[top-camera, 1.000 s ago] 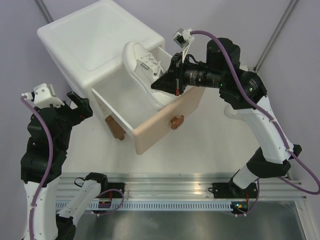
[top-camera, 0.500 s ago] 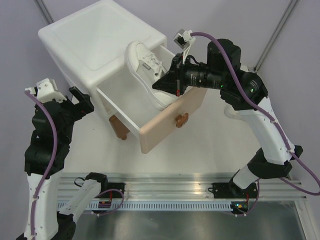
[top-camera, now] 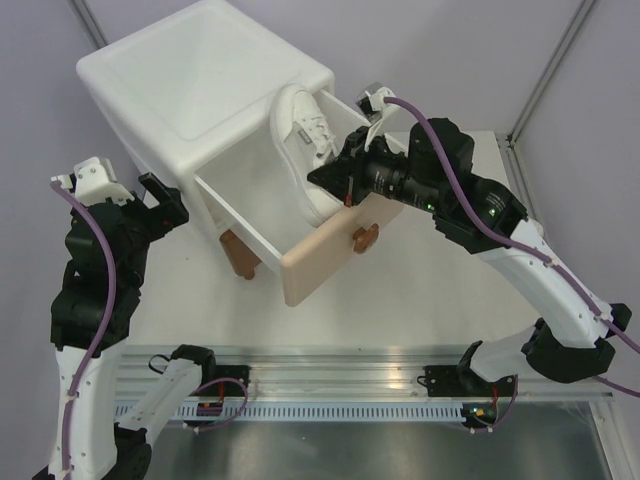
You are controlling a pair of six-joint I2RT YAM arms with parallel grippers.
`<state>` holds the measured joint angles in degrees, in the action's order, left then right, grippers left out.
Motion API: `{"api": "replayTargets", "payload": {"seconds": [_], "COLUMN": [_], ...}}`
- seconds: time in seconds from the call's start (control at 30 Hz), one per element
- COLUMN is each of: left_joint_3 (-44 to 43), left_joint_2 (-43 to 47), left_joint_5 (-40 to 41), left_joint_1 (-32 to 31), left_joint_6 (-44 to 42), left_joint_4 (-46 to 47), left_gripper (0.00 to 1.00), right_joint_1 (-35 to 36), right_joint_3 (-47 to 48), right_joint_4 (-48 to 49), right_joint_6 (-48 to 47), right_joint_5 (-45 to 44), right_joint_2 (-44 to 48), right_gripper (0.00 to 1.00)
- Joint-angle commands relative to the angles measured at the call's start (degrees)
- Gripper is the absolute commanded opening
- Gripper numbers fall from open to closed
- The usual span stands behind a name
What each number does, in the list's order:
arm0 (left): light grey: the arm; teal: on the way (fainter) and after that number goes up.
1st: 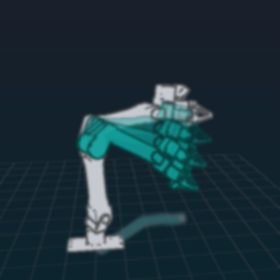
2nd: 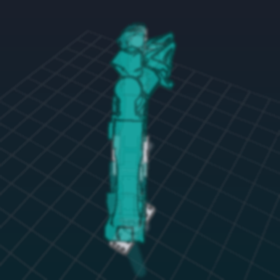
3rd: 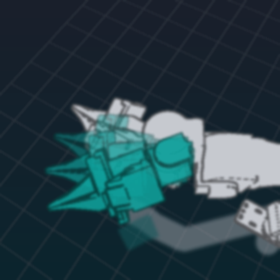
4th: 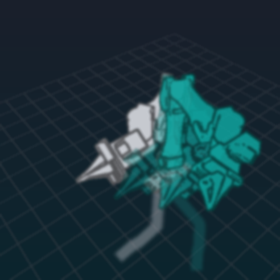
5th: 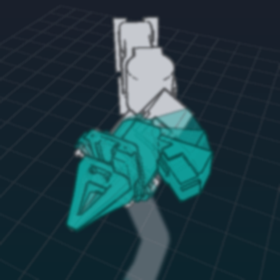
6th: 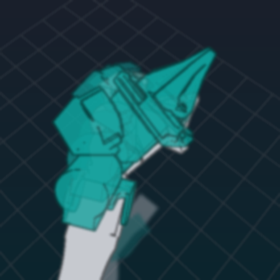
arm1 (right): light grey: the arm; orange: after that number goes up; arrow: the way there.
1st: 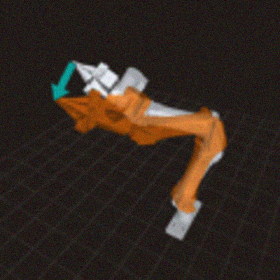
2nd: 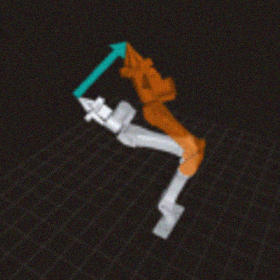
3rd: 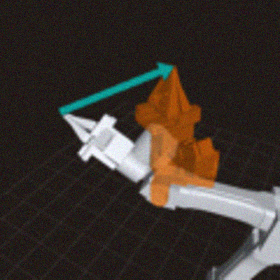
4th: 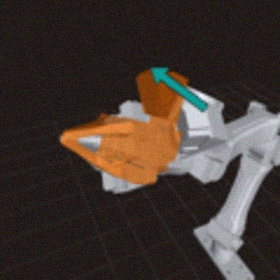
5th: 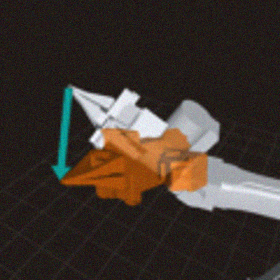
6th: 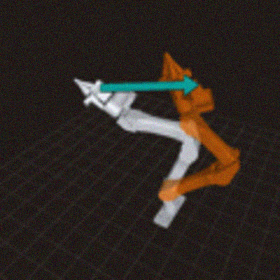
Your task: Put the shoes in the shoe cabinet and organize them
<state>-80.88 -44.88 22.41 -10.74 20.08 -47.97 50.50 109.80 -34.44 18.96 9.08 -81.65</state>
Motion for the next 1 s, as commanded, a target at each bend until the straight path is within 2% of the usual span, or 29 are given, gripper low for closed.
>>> {"api": "replayTargets", "payload": {"seconds": [0.0, 0.1, 0.27, 0.6, 0.97], "left_joint_3": [0.29, 0.2, 0.02, 0.37, 0.64], "left_joint_2": [-0.47, -0.56, -0.47, -0.38, 0.06], "left_joint_5": [-1.94, -1.94, -2.02, -2.2, -2.55], "left_joint_1": [-0.33, -0.33, -0.33, -0.33, -0.33], "left_joint_6": [0.23, -0.04, -0.3, -0.39, -0.56], "left_joint_4": [4.02, 4.37, 4.46, 4.9, 5.08], "left_gripper": [1.0, 1.0, 1.0, 1.0, 1.0], "right_joint_1": [0.13, 0.3, 0.21, 0.83, 1.35], "right_joint_3": [-1.86, -4.85, -3.63, -7.67, -0.02], "right_joint_4": [13.06, 15.53, 14.22, 14.05, 6.67], "right_joint_6": [2.57, 3.71, 6.52, 16.72, 18.21], "right_joint_5": [-6.61, -6.71, -5.57, -14.61, -11.1], "right_joint_2": [6.22, 7.46, 5.89, 6.5, 0.09], "right_gripper": [0.0, 0.0, 0.0, 0.01, 0.0]}}
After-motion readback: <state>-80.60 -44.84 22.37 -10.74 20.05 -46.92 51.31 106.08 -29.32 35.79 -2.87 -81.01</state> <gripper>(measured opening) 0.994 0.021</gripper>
